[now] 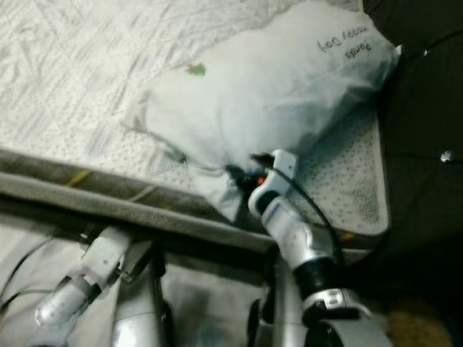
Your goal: Clean up the room
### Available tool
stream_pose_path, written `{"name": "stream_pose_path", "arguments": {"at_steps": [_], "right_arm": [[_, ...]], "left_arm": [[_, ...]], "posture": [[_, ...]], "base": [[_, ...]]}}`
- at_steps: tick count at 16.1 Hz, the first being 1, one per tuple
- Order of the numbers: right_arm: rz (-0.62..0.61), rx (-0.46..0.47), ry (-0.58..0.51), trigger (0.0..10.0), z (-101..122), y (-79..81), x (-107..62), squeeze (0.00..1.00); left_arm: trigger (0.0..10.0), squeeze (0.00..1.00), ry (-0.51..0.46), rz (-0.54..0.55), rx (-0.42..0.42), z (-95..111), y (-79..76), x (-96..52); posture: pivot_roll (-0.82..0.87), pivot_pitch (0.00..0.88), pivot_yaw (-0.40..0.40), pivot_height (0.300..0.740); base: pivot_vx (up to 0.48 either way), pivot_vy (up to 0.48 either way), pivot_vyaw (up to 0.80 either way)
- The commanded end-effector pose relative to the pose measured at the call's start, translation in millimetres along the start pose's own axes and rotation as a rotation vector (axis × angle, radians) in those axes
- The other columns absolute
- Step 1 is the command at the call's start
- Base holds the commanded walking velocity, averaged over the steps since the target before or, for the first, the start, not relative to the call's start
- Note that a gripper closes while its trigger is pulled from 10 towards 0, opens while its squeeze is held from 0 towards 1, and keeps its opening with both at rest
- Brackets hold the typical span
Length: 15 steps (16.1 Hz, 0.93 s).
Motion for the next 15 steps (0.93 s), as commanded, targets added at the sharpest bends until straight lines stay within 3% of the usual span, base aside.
{"name": "stream_pose_path", "arguments": {"at_steps": [1,4,6,7,9,12,15], "right_arm": [[0.092,0.020,0.000,0.0,-2.6,45.7,9.5,0.00],[0.078,0.001,-0.004,0.0,-2.5,43.2,10.0,0.00],[0.057,-0.008,-0.011,0.0,-0.5,36.1,10.0,0.00],[0.049,-0.011,-0.012,0.0,0.0,33.0,9.7,0.00],[0.045,-0.018,-0.009,0.0,-1.0,30.9,9.6,0.00],[0.049,-0.022,-0.010,0.0,-1.4,33.5,10.7,0.00],[0.053,-0.025,-0.008,0.0,-1.8,35.2,11.6,0.00]], "left_arm": [[10.0,0.00,-0.370,-0.026,0.104,124.5,-13.0,42.0],[10.0,0.00,-0.399,0.049,0.150,135.8,-3.6,42.6],[10.0,0.00,-0.313,0.125,0.158,119.3,6.6,29.5],[10.0,0.00,-0.238,0.172,0.127,119.8,8.8,20.1],[10.0,0.00,-0.179,0.256,0.081,114.8,15.4,12.0],[10.0,0.00,-0.018,0.452,-0.108,78.5,27.9,-9.8],[10.0,0.00,0.036,0.508,-0.183,67.0,34.2,-17.5]], "posture": [[0.11,0.171,-0.037,0.537],[0.11,0.169,-0.037,0.537],[0.10,0.165,-0.038,0.537],[0.10,0.166,-0.039,0.537],[0.10,0.166,-0.041,0.537],[0.11,0.165,-0.043,0.537],[0.11,0.163,-0.045,0.537]], "base": [[0.000,0.000,0.00],[0.000,0.000,0.00],[0.000,0.000,0.00],[0.000,0.000,0.00],[0.000,0.000,0.00],[0.000,0.000,0.00],[0.000,0.000,0.00]]}}
Point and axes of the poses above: a point about 5 cm out from each wrist's last joint towards the gripper, its own x axis pointing out of the wrist towards the gripper, its own z axis along the axis of the wrist's last joint, y = z × x, the point moved 4 cm from there along x, pointing out of the wrist towards the gripper, and after that the axes turned 4 degrees about -x, right-handed, at the moved point
